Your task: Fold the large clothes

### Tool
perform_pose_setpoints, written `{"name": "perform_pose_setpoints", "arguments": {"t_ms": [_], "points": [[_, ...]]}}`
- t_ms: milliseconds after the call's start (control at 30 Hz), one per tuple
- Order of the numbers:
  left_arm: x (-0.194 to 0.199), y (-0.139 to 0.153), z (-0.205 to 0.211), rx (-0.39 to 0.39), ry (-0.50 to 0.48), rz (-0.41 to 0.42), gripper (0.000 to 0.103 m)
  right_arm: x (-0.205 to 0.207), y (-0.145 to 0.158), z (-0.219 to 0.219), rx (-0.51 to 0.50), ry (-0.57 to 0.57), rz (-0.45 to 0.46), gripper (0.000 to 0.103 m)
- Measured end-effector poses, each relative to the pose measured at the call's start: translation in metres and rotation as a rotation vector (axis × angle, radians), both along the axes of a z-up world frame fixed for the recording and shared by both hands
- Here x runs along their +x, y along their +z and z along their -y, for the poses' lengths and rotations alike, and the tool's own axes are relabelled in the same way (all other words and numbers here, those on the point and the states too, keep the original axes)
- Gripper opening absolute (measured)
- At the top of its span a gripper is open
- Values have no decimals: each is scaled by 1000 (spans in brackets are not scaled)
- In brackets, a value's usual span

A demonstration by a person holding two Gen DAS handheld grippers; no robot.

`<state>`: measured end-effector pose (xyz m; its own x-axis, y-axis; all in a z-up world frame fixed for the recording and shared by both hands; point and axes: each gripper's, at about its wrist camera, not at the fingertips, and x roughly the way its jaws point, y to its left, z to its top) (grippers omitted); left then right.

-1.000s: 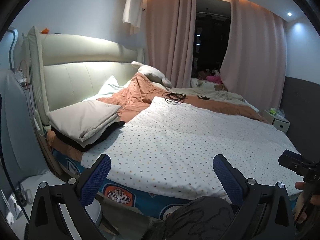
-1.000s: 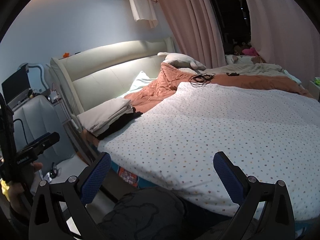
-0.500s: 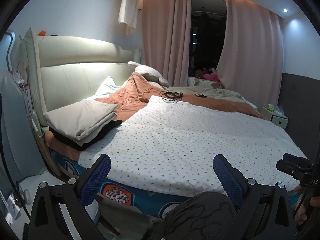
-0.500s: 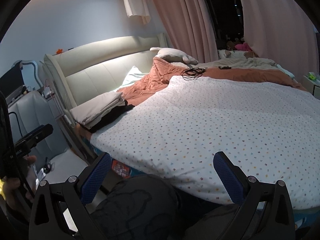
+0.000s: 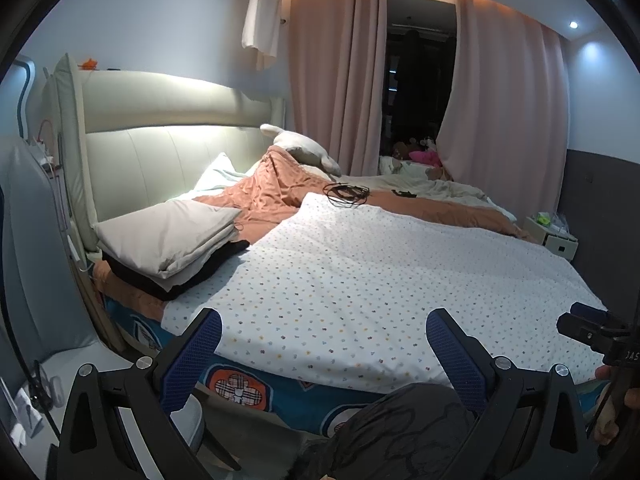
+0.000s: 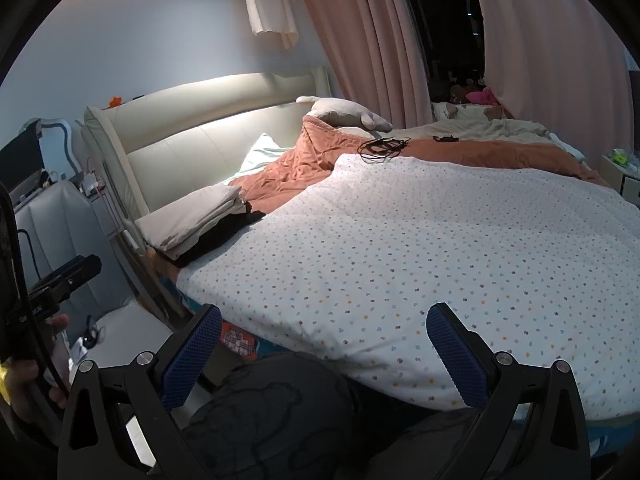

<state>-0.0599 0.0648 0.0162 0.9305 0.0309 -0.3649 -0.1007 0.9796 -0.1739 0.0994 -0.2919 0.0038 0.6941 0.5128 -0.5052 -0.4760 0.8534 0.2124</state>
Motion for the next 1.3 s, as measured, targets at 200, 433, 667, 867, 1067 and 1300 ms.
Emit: {"name": "perform_pose_setpoints", "arguments": {"t_ms": [200, 433, 667, 867, 1067, 1300], "points": [[-6, 3, 0, 3, -2, 9, 102, 0, 1, 0, 2, -1, 0, 103], [-10, 6, -1, 9, 6, 19, 102, -1, 2, 1, 3, -3, 3, 103], [-13, 8, 1, 12, 2, 22, 102, -5, 4, 3, 6, -9, 7, 103], [-14, 9, -3, 0, 6, 26, 102, -6, 4, 3, 6, -8, 7, 103], [-16, 9, -6, -6, 8, 28, 102, -6, 5, 3, 6, -9, 7, 103], [-17, 11, -5, 1, 8, 33, 102, -7, 6, 4, 13, -8, 11, 103]]}}
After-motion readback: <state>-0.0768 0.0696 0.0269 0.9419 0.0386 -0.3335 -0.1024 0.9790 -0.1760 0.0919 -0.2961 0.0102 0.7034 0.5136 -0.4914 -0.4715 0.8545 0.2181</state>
